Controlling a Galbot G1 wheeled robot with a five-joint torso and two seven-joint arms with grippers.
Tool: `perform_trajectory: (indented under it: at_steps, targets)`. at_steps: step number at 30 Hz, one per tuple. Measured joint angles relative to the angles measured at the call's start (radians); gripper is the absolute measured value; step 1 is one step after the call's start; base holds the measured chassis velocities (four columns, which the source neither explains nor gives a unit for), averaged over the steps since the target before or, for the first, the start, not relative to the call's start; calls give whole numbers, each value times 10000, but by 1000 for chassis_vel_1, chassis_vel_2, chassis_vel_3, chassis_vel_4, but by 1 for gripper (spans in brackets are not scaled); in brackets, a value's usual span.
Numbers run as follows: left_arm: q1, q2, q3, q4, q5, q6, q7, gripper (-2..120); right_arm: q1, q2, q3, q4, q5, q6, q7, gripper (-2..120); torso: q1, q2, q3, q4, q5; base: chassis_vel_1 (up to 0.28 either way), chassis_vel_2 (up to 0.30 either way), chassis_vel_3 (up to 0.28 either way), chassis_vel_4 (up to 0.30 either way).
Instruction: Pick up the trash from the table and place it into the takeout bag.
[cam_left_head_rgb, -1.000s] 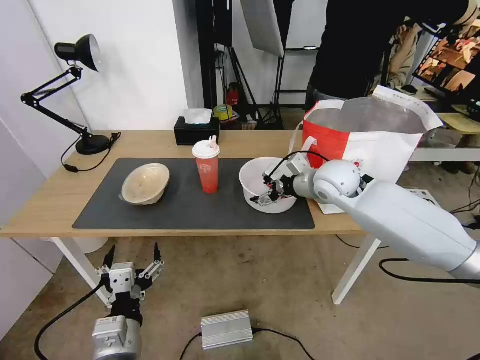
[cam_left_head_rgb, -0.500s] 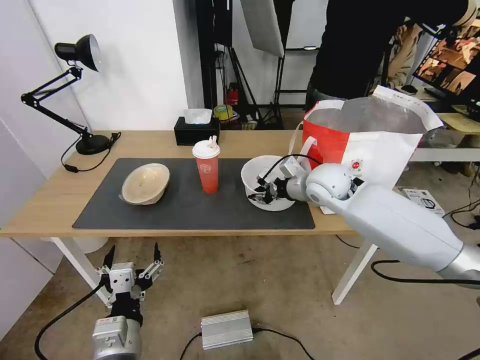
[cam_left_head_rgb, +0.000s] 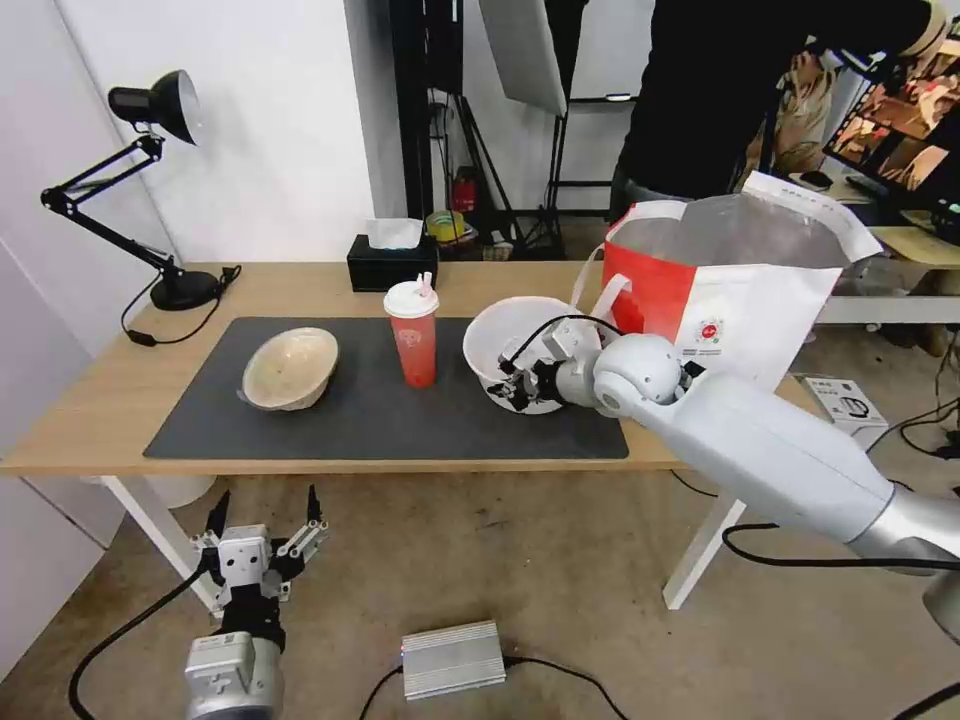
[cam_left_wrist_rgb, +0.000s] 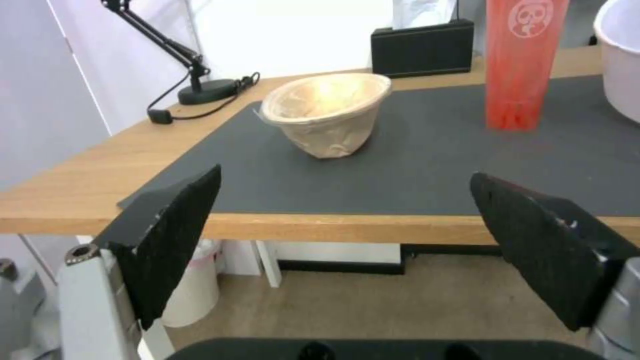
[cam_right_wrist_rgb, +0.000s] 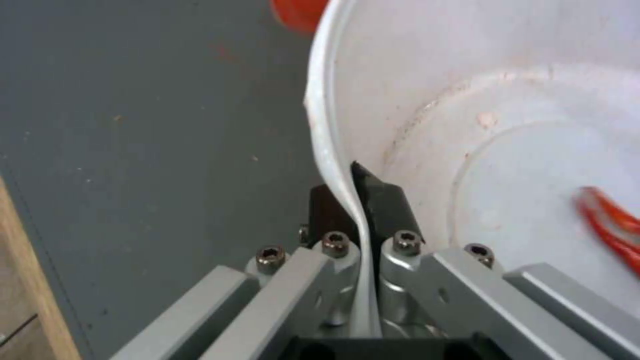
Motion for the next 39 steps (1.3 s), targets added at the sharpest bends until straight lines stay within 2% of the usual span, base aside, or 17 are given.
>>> perform_trajectory:
  at_steps: [39]
  targets:
    - [25,0,-3,-13,14,-20,-12,100,510,-845,-140,1491,1088,-43,805,0,2,-2,1,-2,1,0,0,0,0]
